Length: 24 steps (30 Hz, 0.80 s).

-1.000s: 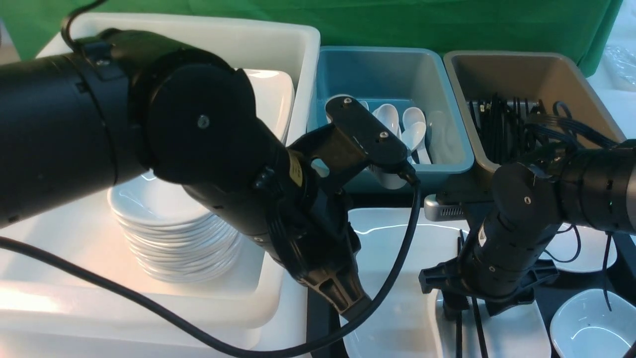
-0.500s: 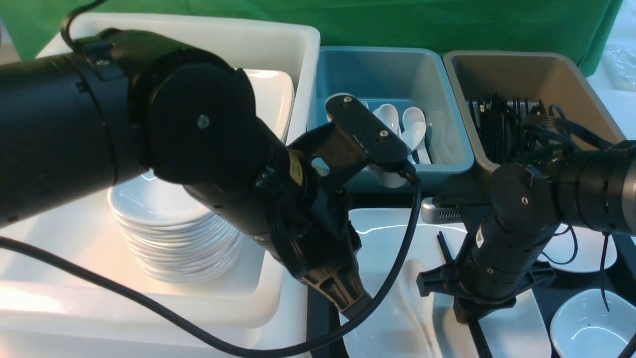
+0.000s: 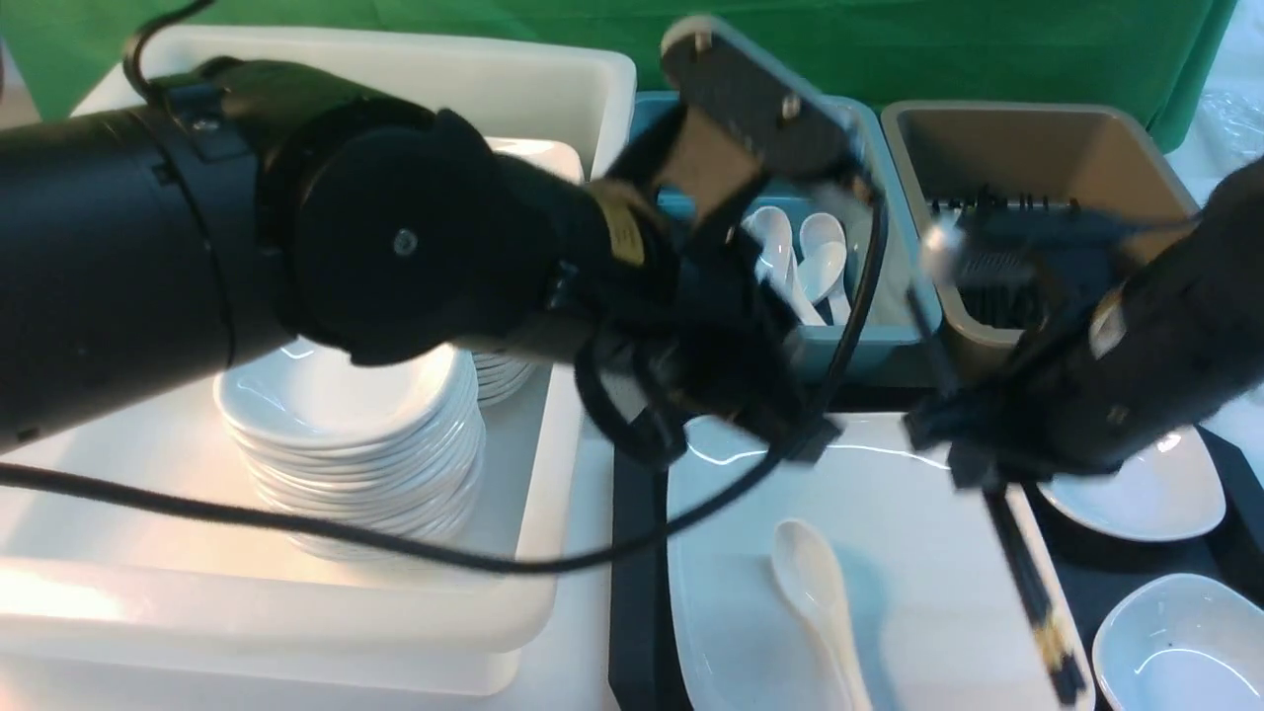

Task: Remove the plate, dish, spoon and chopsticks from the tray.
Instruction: Use the right arm to put the chopsticks into the small storage box on the right

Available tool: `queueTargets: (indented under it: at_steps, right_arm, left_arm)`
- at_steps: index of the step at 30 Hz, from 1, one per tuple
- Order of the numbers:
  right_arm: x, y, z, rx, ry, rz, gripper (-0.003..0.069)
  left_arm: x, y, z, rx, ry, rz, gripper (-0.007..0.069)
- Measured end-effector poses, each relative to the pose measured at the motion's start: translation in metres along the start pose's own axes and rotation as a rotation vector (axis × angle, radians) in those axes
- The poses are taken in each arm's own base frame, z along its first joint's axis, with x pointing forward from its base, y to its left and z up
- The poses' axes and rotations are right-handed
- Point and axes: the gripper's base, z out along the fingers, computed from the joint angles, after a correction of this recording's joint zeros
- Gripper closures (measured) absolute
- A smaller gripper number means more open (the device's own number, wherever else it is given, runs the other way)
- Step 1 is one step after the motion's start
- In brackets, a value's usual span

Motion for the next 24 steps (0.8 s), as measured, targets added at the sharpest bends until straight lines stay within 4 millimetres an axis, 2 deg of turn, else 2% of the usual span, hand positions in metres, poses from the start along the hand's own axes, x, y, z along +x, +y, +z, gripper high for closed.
queueTargets:
  at_steps: [1, 5, 8, 9, 10, 14, 16, 17, 18, 24]
  right_arm:
    - [-0.005, -0.004, -0.004, 0.001, -0.022, 0.008, 0.0522]
    - [-0.05, -0.041, -0.027, 0.035, -0.194, 0.089, 0.0522]
    - [-0.074, -0.061, -0.032, 0.06, -0.268, 0.129, 0.0522]
    - [-0.093, -0.076, -0.031, 0.084, -0.314, 0.155, 0.0522]
    - [-0.1, -0.081, -0.03, 0.089, -0.332, 0.164, 0.0522]
    - [-0.141, -0.109, -0.01, 0.116, -0.427, 0.209, 0.0522]
    - [-0.154, -0.119, 0.005, 0.124, -0.447, 0.221, 0.0522]
    - [-0.156, -0.12, 0.005, 0.124, -0.459, 0.221, 0.0522]
    - [-0.167, -0.128, 0.02, 0.129, -0.478, 0.228, 0.0522]
    - [-0.182, -0.141, 0.065, 0.131, -0.476, 0.241, 0.0522]
  left_arm:
    - [-0.003, 0.001, 0.0, -0.012, -0.034, 0.0, 0.0622]
    - [-0.021, 0.008, -0.003, -0.082, -0.237, -0.01, 0.0622]
    - [-0.029, 0.01, -0.005, -0.114, -0.331, -0.021, 0.0622]
    - [-0.033, 0.012, -0.007, -0.128, -0.372, -0.027, 0.0622]
    - [-0.034, 0.012, -0.008, -0.133, -0.388, -0.026, 0.0622]
    - [-0.038, 0.014, -0.01, -0.149, -0.438, -0.033, 0.0622]
    - [-0.037, 0.013, -0.009, -0.146, -0.428, -0.033, 0.0622]
    - [-0.037, 0.013, -0.009, -0.145, -0.426, -0.033, 0.0622]
    - [-0.035, 0.013, -0.008, -0.137, -0.404, -0.034, 0.0622]
    - [-0.029, 0.01, -0.005, -0.108, -0.321, -0.034, 0.0622]
